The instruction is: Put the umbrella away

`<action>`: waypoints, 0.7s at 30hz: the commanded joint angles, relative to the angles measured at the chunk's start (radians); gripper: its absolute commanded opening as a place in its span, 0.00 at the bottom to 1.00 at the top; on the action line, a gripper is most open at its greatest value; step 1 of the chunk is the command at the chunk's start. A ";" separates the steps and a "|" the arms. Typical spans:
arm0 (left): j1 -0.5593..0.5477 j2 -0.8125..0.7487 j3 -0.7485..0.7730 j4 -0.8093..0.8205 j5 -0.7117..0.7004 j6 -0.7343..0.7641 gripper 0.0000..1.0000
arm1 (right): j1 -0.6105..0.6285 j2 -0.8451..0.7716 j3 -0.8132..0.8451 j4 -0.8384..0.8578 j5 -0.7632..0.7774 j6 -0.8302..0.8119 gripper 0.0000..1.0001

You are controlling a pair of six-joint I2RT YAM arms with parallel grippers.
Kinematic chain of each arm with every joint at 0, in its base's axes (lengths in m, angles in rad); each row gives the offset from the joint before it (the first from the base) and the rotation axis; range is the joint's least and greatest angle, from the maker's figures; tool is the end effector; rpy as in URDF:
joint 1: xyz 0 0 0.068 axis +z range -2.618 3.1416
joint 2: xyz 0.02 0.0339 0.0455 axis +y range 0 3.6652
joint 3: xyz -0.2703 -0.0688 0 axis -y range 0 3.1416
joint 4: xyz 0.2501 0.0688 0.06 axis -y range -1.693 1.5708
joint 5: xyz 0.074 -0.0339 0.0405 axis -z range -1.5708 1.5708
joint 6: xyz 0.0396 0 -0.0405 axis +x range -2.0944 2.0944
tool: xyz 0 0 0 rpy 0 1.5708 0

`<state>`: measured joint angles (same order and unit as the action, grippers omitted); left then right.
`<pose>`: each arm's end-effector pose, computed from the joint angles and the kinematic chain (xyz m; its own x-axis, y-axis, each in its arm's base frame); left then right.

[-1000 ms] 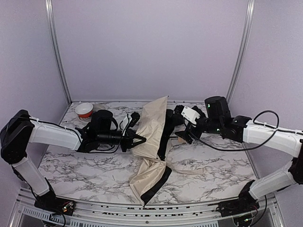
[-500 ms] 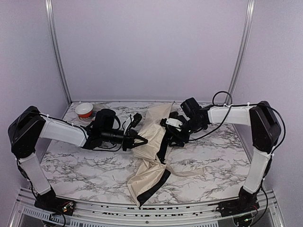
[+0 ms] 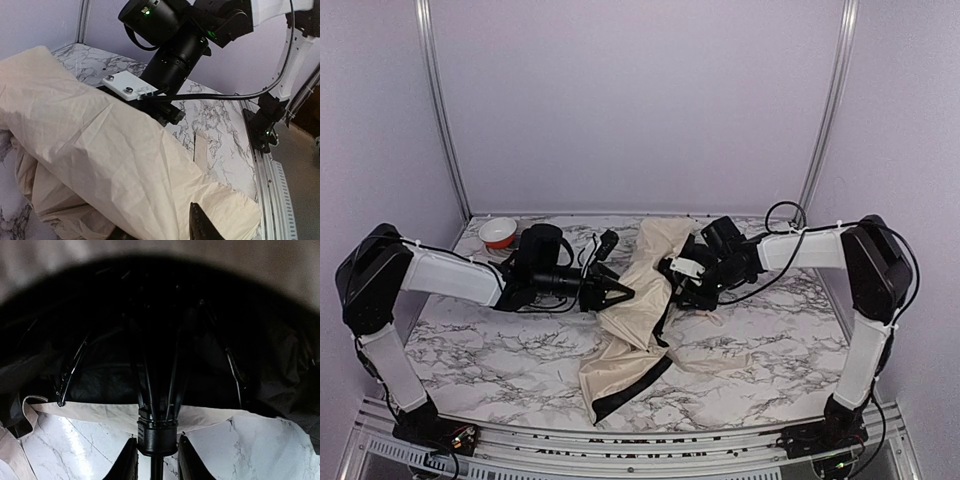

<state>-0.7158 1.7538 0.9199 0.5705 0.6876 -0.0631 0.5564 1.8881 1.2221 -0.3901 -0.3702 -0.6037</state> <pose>0.2723 -0.2701 0.2072 -0.2572 0.1591 -0.9532 0.9552 0.1914 -0.2258 0.3259 0.2195 0.1664 -0.2431 -0.7745 -0.5840 -0.9494 0.3133 -0.0202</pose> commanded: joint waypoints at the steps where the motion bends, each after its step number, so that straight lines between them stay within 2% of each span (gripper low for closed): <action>1: 0.004 -0.109 0.033 0.028 -0.088 -0.042 0.60 | 0.001 -0.130 -0.045 0.101 0.028 -0.002 0.00; 2: 0.005 -0.138 0.026 0.028 -0.121 -0.050 0.71 | 0.002 -0.153 -0.051 0.107 0.045 0.007 0.00; 5: 0.001 -0.286 -0.017 0.028 -0.224 -0.052 0.78 | 0.000 -0.218 -0.039 0.126 0.142 0.081 0.00; 9: -0.071 -0.510 -0.106 0.015 -0.481 0.011 0.79 | -0.003 -0.309 0.033 0.102 0.227 0.211 0.00; 13: -0.243 -0.627 -0.175 0.011 -0.801 0.084 0.73 | -0.001 -0.399 0.099 0.093 0.360 0.369 0.00; 16: -0.320 -0.590 -0.219 0.014 -0.919 -0.004 0.64 | 0.000 -0.463 0.134 0.087 0.425 0.443 0.00; 18: -0.329 -0.501 -0.222 0.023 -0.879 -0.094 0.59 | 0.001 -0.498 0.133 0.092 0.447 0.474 0.00; 21: -0.353 -0.300 -0.151 0.061 -0.755 -0.199 0.60 | 0.001 -0.519 0.103 0.100 0.474 0.495 0.00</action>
<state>-1.0447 1.2373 0.7288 0.6273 -0.0849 -0.1135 0.5560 1.4071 1.3094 -0.3462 0.0174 -0.2047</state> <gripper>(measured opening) 0.590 0.239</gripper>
